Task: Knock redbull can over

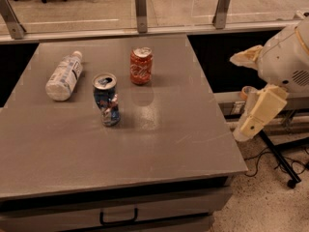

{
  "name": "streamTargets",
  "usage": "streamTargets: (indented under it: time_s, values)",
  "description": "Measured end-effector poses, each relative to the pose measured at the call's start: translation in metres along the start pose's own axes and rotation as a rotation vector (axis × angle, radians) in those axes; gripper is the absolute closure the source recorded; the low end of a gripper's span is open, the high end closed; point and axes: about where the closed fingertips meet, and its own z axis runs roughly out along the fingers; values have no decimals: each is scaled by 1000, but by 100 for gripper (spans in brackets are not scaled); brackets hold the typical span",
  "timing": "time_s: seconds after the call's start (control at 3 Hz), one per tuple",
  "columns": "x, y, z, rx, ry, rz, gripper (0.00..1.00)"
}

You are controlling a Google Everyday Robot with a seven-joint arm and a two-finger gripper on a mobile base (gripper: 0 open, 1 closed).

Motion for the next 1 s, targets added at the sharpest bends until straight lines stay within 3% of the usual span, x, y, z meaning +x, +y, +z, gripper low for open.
streamTargets:
  time_s: [0.33, 0.67, 1.0]
  values:
    - [-42, 17, 45, -85, -228, -13, 0]
    - [-103, 39, 79, -168, -459, 8, 0]
    - [-124, 44, 73, -188, -515, 15, 0]
